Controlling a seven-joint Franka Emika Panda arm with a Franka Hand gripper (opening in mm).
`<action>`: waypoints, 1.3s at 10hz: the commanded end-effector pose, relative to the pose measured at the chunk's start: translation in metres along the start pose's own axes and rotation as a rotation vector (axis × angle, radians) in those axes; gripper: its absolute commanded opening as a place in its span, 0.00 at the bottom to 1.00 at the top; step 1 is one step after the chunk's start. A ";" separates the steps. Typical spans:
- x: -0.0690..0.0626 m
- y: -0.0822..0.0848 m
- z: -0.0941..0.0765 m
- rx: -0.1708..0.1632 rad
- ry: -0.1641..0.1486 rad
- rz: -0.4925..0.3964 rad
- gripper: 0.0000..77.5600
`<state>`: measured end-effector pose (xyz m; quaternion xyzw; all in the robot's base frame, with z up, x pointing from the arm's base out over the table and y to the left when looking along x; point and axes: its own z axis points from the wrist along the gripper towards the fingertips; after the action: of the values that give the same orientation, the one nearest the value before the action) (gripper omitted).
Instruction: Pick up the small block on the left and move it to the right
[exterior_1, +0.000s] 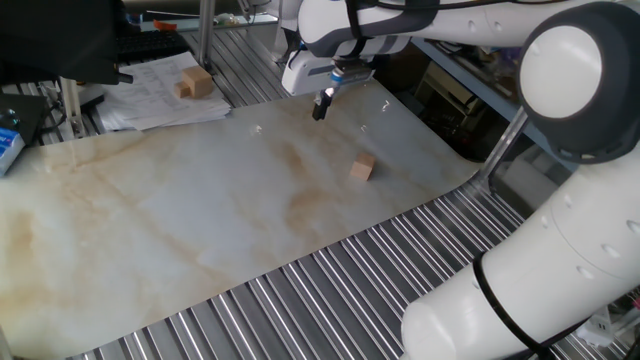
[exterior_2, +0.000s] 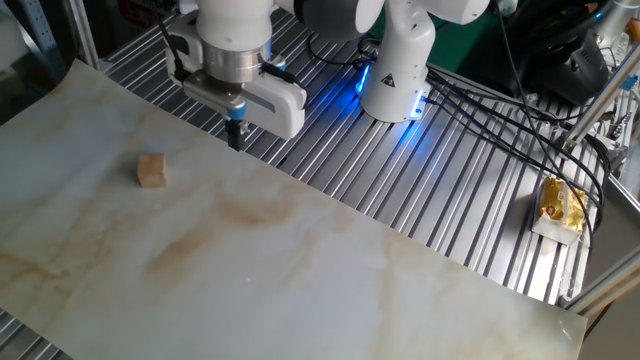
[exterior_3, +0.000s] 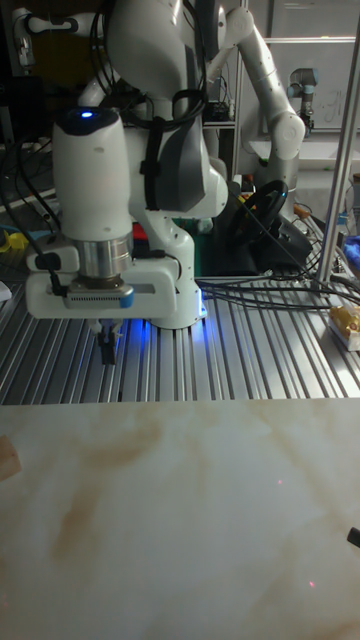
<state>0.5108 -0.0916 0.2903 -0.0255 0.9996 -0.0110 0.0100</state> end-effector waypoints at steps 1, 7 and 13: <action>-0.004 -0.007 0.000 0.005 0.001 0.041 0.00; -0.008 -0.016 0.003 -0.002 -0.006 0.141 0.00; -0.008 -0.016 0.003 0.011 0.006 0.237 0.00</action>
<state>0.5193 -0.1069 0.2867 0.0870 0.9961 -0.0141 0.0077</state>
